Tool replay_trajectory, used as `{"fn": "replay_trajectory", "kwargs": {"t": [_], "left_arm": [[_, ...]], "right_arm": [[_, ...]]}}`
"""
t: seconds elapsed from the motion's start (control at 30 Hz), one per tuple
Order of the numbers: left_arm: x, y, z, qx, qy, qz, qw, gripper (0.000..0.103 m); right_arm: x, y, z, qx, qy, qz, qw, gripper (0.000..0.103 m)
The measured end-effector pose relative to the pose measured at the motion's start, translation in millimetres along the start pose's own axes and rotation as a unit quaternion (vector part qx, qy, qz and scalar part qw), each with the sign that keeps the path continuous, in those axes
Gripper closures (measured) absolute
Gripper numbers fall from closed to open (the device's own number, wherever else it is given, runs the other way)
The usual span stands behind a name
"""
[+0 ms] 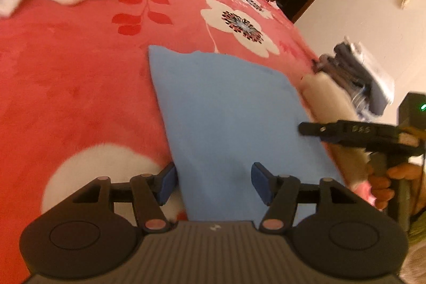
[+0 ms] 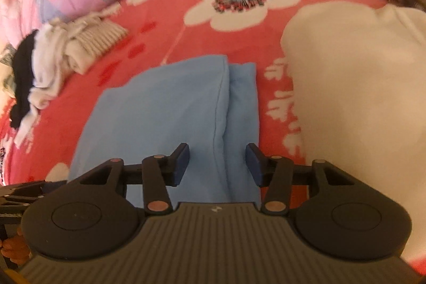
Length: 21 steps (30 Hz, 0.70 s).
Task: Fold clothes
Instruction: 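Grasp the T-shirt edge with the left gripper while the right gripper grasps another edge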
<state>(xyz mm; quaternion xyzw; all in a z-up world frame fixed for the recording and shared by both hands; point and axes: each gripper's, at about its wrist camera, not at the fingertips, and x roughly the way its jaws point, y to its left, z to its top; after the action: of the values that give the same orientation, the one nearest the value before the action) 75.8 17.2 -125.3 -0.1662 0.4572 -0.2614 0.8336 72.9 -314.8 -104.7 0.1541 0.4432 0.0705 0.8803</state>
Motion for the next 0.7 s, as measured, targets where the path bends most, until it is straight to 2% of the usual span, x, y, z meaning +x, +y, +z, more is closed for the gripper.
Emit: {"fn": "replay_trajectory", "kwargs": {"t": [0.1,0.3,0.4,0.5,0.53,0.6,0.7], "left_arm": [[11.2,14.7,15.1,-0.026,0.010,-0.034,0.9990,0.046],[37.4,28.7,40.9,-0.043,0.023,-0.080,0.9956,0.052],[49.2,33.9,51.4,-0.055,0.025,-0.091,0.9940,0.060],[59.4,41.1,58.9,-0.072,0.024,-0.095,0.9926,0.075],[61.2,43.8,60.2,-0.079,0.025,-0.097,0.9918,0.079],[62.5,48.4,61.3,-0.092,0.027,-0.105,0.9898,0.079],[61.9,48.3,60.3,-0.084,0.025,-0.108,0.9903,0.080]], "right_arm": [[12.4,-5.4,14.6,0.031,0.017,0.008,0.999,0.053],[33.6,-24.6,39.4,0.118,0.035,0.055,0.991,0.048],[42.3,-30.4,47.4,0.145,0.037,0.077,0.986,0.048],[49.6,-32.1,53.1,0.153,0.033,0.091,0.983,0.048],[51.1,-31.9,54.7,0.153,0.032,0.092,0.983,0.048],[49.1,-30.5,57.0,0.152,0.030,0.089,0.984,0.049],[28.5,-17.6,55.3,0.121,0.004,0.044,0.992,0.052]]}}
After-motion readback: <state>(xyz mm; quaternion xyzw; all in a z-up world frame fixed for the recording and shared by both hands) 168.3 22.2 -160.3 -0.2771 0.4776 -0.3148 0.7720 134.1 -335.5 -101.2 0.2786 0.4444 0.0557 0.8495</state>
